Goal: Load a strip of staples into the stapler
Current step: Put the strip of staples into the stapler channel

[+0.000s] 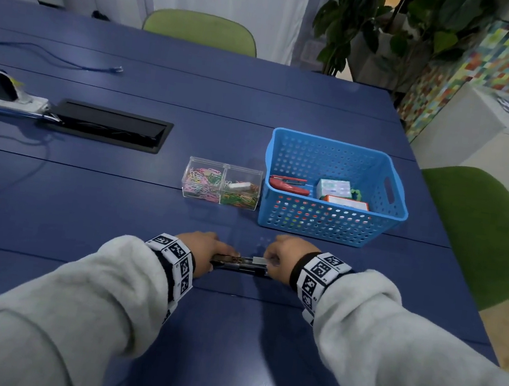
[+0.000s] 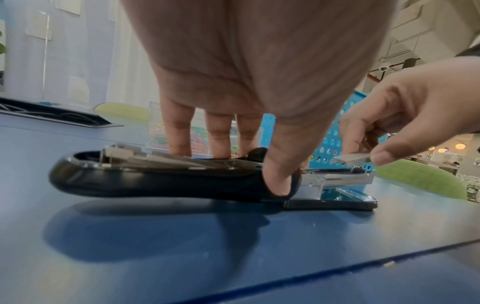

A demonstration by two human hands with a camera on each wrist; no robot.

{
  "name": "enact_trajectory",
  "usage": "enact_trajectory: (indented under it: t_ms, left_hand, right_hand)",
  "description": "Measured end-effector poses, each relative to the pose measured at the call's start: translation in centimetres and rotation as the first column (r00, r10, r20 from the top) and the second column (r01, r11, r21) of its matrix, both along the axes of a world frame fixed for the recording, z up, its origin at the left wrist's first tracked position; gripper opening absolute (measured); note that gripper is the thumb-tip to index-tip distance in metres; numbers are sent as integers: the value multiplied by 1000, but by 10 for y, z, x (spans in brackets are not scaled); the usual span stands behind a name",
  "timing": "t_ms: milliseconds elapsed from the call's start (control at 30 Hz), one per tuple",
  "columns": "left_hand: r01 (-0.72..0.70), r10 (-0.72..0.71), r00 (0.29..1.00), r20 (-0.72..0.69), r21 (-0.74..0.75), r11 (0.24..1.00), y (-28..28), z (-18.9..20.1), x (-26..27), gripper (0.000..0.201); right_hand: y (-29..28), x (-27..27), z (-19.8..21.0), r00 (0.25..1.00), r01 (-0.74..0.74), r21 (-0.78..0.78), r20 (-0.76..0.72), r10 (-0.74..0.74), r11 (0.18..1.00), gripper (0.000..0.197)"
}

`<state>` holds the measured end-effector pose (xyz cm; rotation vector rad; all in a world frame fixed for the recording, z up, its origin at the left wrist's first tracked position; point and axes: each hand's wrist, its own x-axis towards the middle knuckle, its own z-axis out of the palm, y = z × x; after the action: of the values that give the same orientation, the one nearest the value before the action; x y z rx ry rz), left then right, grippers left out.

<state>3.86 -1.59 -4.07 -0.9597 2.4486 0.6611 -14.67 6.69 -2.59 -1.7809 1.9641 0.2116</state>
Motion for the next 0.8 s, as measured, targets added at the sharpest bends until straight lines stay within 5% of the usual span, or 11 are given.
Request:
enact_trajectory:
  t_ms: [800]
  left_hand:
    - [-62,63,997,-45,16,998,-4,-8,7,60]
  right_hand:
    - [-11,13,-6,997,-71,43,-24,72,997,26]
